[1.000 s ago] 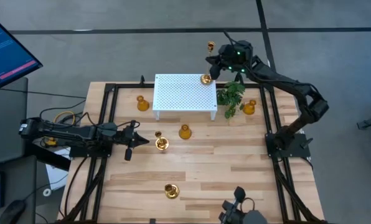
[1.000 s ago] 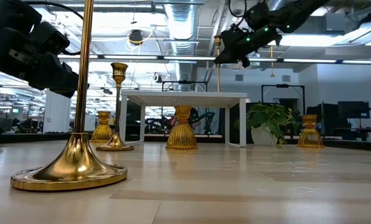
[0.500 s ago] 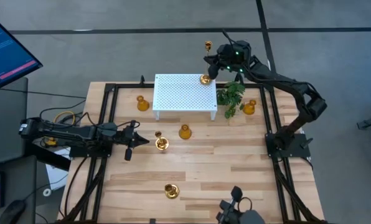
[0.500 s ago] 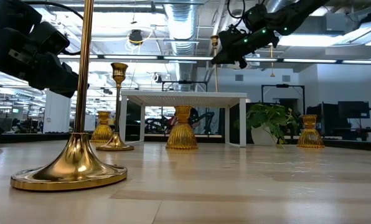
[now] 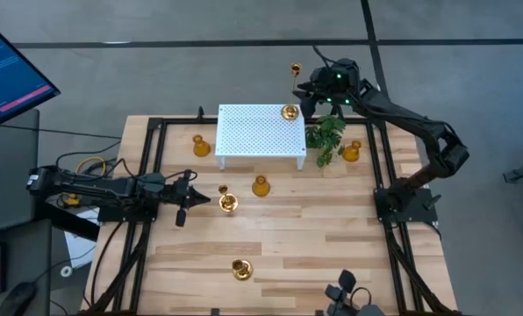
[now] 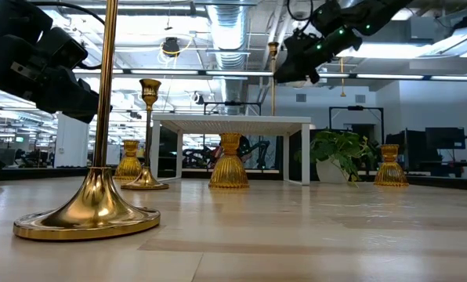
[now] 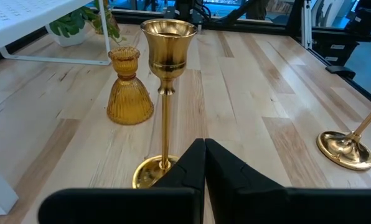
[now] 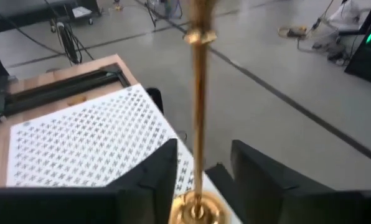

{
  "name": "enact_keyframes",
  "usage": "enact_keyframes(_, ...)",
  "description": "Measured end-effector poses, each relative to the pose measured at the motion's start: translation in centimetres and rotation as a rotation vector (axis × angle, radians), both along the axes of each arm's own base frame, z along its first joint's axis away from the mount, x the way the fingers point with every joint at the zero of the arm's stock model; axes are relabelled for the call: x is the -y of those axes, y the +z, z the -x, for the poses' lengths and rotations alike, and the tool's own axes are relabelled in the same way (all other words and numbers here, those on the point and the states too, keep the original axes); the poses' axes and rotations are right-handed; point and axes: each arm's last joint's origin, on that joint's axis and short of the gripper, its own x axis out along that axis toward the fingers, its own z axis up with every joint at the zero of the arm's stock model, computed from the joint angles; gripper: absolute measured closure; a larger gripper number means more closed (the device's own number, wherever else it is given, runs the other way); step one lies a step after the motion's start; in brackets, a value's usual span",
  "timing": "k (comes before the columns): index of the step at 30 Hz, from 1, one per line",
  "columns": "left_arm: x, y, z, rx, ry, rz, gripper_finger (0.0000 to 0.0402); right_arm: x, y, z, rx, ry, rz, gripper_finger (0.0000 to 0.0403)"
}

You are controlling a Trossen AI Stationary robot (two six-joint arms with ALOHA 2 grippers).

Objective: Pick & Place candle stick holders
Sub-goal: Put the right gold vase on the shelf

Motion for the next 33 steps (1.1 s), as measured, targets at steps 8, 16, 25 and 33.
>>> enact_keyframes(8, 0.0, 0.0, 0.0, 0.0, 0.0, 0.0, 0.0394, -1.8, 2.3, 3.2, -0.034, -0.034, -0.035, 0.0205)
enact_keyframes(16, 0.0, 0.0, 0.0, 0.0, 0.0, 0.0, 0.0394, -5.2, 3.3, 7.6, -0.17, -0.07, -0.183, 0.0221)
enact_keyframes(25, 0.0, 0.0, 0.0, 0.0, 0.0, 0.0, 0.0394, -7.3, 2.0, 9.7, -0.35, -0.078, -0.38, 0.0244)
enact_keyframes(33, 0.0, 0.0, 0.0, 0.0, 0.0, 0.0, 0.0394, -6.8, 0.2, 9.2, -0.46, -0.075, -0.5, 0.0257)
